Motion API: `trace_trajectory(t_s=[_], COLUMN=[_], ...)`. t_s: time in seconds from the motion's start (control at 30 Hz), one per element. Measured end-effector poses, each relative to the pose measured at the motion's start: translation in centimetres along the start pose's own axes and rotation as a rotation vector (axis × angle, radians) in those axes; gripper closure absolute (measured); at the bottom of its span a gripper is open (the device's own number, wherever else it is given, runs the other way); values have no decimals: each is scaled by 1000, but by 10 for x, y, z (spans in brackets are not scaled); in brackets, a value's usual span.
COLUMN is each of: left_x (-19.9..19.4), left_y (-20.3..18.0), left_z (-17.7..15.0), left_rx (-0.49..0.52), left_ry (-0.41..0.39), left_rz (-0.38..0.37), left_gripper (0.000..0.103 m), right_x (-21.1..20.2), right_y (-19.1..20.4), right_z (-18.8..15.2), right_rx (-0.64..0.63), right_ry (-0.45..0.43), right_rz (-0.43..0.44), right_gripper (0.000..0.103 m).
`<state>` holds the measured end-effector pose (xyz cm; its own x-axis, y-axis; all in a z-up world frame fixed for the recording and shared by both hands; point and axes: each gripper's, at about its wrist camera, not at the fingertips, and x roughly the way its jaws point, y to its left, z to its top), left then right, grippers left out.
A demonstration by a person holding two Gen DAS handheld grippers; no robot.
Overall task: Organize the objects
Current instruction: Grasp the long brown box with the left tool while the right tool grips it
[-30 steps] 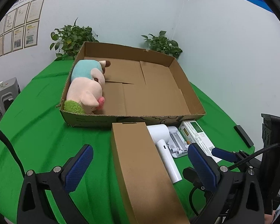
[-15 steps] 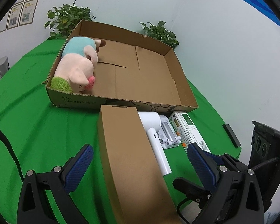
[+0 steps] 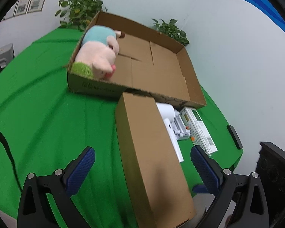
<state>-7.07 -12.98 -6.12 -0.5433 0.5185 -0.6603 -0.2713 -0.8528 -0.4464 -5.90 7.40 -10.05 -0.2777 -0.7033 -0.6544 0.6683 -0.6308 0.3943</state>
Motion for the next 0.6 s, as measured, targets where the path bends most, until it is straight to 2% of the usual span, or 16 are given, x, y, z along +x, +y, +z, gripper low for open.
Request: trace_trajectory(t_s=[0.1,0.23,0.37,0.57,0.6], left_x=[13,28,39,52,55], left_y=[2,5,9,14,14], left_z=[-10,-17,-21,-29,-31], left_rx=[-8,-31,-58,-92,-95], left_ry=[46,93,130,181,192], left_rz=[-23,-55,-99,-126,-127], left_gripper=[2,8,13,13,18], right_x=[11,16,21,38,40], right_y=[-19,-32,-33,-16,-13], right_z=[-7,-16,-18,-22,-23], right_rx=[67,121,128,120,108], right_ry=[41,69,85,130,134], right_rz=[-107,-171,-165,-148,-167], right_gripper=[1,1,1,0,0])
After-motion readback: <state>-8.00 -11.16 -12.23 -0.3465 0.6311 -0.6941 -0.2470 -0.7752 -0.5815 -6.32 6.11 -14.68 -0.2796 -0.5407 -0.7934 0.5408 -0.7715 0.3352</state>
